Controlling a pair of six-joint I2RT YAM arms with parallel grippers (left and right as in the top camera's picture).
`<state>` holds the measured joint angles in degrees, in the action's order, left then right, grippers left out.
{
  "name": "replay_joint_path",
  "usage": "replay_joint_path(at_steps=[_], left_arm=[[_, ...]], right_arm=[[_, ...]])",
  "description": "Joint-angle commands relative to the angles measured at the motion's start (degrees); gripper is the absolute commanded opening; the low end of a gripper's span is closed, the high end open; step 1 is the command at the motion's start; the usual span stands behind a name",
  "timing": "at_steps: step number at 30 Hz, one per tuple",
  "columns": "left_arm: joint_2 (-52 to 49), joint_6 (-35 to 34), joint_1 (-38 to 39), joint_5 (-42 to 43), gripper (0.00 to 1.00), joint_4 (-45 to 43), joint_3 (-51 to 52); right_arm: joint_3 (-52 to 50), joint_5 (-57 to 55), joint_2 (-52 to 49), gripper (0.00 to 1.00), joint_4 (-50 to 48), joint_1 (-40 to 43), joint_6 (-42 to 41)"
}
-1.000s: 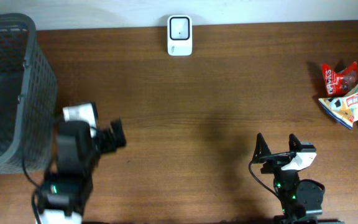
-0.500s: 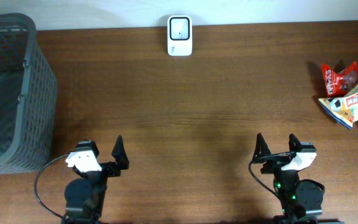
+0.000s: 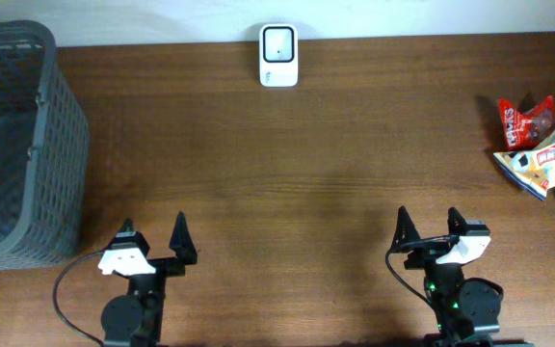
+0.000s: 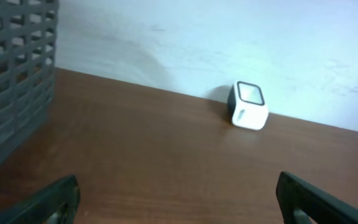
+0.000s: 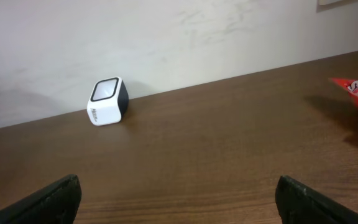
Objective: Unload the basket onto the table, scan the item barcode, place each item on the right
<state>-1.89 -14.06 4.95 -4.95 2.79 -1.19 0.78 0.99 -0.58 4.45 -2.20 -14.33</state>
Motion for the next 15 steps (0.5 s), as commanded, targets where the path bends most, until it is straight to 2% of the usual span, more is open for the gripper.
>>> replay_joint_path(at_steps=[1, 6, 15], left_arm=[[1.62, 0.94, -0.70, -0.42, 0.99, 1.16, 0.72], [1.62, 6.84, -0.68, 1.60, 0.99, 1.84, 0.68], [1.62, 8.20, -0.68, 0.66, 0.99, 1.79, 0.68]], right_arm=[[-0.46, 0.07, 0.39, 0.98, 0.09, -0.37, 0.59], [-0.46, 0.07, 0.39, 0.98, 0.09, -0.37, 0.57], [-0.46, 0.07, 0.39, 0.98, 0.09, -0.37, 0.57]])
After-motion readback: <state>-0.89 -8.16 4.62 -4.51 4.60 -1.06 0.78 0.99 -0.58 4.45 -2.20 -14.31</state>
